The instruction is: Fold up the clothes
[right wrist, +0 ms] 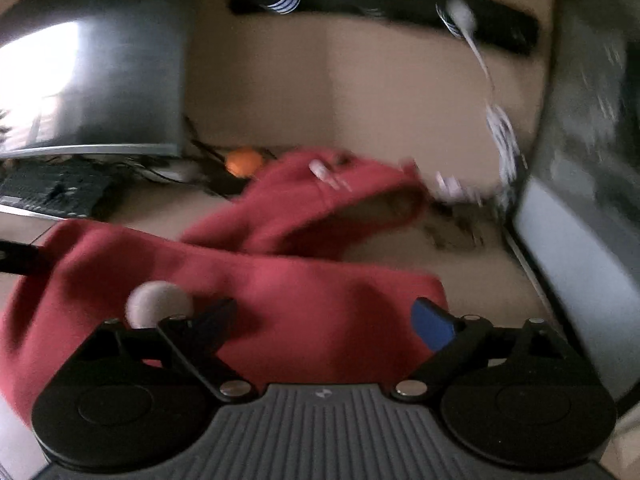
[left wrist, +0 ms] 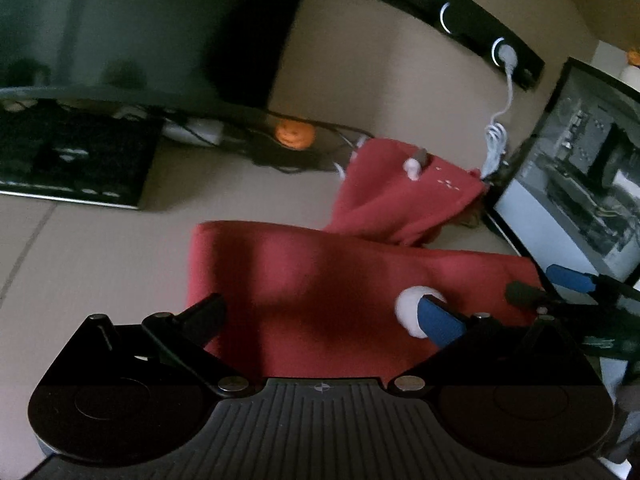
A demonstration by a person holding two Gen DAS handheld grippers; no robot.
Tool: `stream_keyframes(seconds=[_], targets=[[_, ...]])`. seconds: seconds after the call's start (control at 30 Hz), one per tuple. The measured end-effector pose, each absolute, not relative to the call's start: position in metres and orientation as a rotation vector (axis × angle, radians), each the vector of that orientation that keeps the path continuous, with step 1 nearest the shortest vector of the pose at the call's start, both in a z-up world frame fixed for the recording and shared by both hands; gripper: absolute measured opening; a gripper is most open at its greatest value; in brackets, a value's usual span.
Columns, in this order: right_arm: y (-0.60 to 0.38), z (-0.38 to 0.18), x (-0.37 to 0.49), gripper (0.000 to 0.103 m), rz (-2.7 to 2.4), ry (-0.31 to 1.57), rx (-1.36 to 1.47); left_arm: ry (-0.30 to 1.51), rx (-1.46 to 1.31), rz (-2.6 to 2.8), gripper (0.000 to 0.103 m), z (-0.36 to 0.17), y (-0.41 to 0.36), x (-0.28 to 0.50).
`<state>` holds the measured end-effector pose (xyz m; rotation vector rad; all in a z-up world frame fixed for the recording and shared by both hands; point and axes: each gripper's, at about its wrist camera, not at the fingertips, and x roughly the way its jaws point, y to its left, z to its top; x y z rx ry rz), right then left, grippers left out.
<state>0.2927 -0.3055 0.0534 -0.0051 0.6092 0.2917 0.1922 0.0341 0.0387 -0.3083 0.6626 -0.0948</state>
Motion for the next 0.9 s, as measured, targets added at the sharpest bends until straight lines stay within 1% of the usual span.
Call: stream_keyframes(seconds=[0.07, 0.2, 0.27, 0.33, 0.37, 0.43, 0.57, 0.6, 0.63, 0.67, 0.73, 0.77, 0.8, 0.87, 0.9], targets=[[-0.316, 0.051, 0.295, 0.084, 0.257, 0.628, 0.017, 0.659, -0.315, -0.106, 0.103, 0.042, 0.038, 0.188], [-0.336, 0.046, 0.3, 0.082, 0.188, 0.666, 0.062, 0.667, -0.334, -0.14, 0.103, 0.044, 0.042, 0.184], [-0.352, 0.051, 0.297, 0.076, 0.195, 0.665, 0.113, 0.664, -0.318, -0.139, 0.103, 0.045, 0.04, 0.182], [-0.367, 0.053, 0.295, 0.062, 0.213, 0.682, 0.175, 0.653, -0.293, -0.126, 0.103, 0.047, 0.039, 0.179], [-0.372, 0.05, 0.297, 0.059, 0.223, 0.701, 0.212, 0.643, -0.274, -0.108, 0.103, 0.048, 0.039, 0.177], [-0.378, 0.042, 0.3, 0.058, 0.239, 0.73, 0.279, 0.648, -0.257, -0.044, 0.103, 0.047, 0.046, 0.177], [-0.366, 0.024, 0.313, 0.057, 0.268, 0.757, 0.297, 0.714, -0.357, 0.054, 0.103, 0.034, 0.073, 0.187], [-0.362, 0.019, 0.318, 0.053, 0.278, 0.766, 0.293, 0.724, -0.381, 0.061, 0.103, 0.032, 0.078, 0.188], [-0.356, 0.016, 0.325, 0.042, 0.283, 0.781, 0.291, 0.728, -0.387, 0.062, 0.103, 0.032, 0.079, 0.189], [-0.35, 0.016, 0.329, 0.04, 0.288, 0.788, 0.284, 0.727, -0.382, 0.059, 0.103, 0.033, 0.077, 0.19], [-0.335, 0.02, 0.335, 0.04, 0.237, 0.768, 0.172, 0.722, -0.359, 0.038, 0.103, 0.037, 0.071, 0.191], [-0.328, 0.019, 0.337, 0.042, 0.198, 0.751, 0.097, 0.716, -0.346, 0.016, 0.103, 0.04, 0.066, 0.192], [-0.325, 0.011, 0.34, 0.05, 0.167, 0.761, 0.05, 0.708, -0.332, -0.012, 0.103, 0.044, 0.06, 0.193], [-0.32, -0.007, 0.348, 0.055, 0.108, 0.787, -0.037, 0.695, -0.297, -0.064, 0.103, 0.049, 0.046, 0.197], [-0.322, -0.015, 0.351, 0.061, 0.097, 0.796, -0.032, 0.69, -0.278, -0.089, 0.103, 0.051, 0.038, 0.198]])
